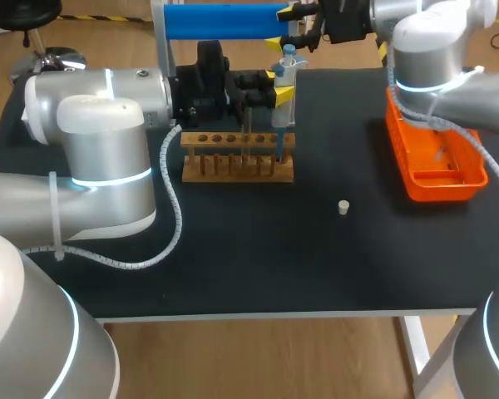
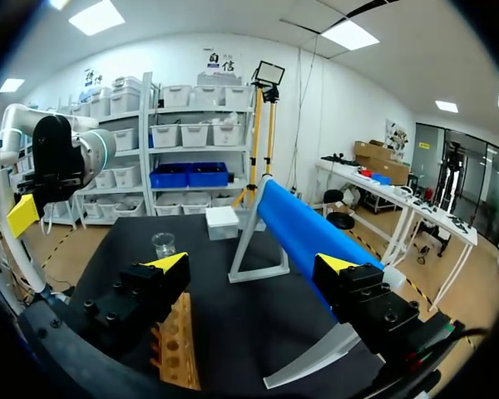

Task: Invert the test tube, pick up the pipette, mount the tip to pipette, aspirate from beaker and dispense into the tube, eject the tip, return the pipette, and cap with the stopper.

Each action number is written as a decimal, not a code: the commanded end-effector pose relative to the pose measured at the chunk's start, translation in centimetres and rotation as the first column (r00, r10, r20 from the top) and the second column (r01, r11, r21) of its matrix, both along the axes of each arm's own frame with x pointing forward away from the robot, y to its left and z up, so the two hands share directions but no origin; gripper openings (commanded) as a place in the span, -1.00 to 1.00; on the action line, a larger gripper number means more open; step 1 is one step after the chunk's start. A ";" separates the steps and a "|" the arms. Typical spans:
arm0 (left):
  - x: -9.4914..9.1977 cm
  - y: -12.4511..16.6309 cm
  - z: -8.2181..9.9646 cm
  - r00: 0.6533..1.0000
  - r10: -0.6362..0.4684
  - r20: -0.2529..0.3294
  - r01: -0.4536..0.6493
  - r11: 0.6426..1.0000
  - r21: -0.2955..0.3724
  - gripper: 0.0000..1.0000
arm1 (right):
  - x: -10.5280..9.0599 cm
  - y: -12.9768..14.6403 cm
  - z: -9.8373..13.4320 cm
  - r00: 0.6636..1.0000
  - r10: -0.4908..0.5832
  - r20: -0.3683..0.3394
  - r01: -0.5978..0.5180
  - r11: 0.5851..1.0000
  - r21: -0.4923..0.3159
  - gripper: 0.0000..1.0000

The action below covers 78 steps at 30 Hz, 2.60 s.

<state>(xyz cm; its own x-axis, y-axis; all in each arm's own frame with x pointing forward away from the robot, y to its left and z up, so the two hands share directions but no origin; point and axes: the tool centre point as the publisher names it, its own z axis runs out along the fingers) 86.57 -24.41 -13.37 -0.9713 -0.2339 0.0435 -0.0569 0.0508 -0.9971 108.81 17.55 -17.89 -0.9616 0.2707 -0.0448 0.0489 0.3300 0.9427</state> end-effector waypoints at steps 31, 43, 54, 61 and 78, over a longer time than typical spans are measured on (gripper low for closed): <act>-0.1 -0.2 -0.1 1.000 0.006 0.002 -0.006 1.000 -0.003 -1.00 | -0.6 0.8 0.9 1.000 0.010 0.016 -0.010 1.000 0.008 1.00; -0.1 -0.2 -0.1 1.000 0.006 0.002 -0.006 1.000 -0.003 -1.00 | -0.6 0.8 0.9 1.000 0.010 0.016 -0.010 1.000 0.008 1.00; 1.3 4.4 -0.6 0.993 0.119 -0.016 -0.118 0.992 0.040 -1.00 | -0.6 0.8 0.9 1.000 0.010 0.016 -0.010 1.000 0.008 1.00; 2.8 8.9 -0.5 0.973 0.231 -0.014 -0.229 0.970 0.078 -1.00 | -0.6 0.8 0.9 1.000 0.010 0.016 -0.010 1.000 0.008 1.00; 8.6 15.4 -0.8 0.926 0.376 -0.024 -0.369 0.917 0.154 -1.00 | -0.6 0.8 0.9 1.000 0.010 0.016 -0.010 1.000 0.008 1.00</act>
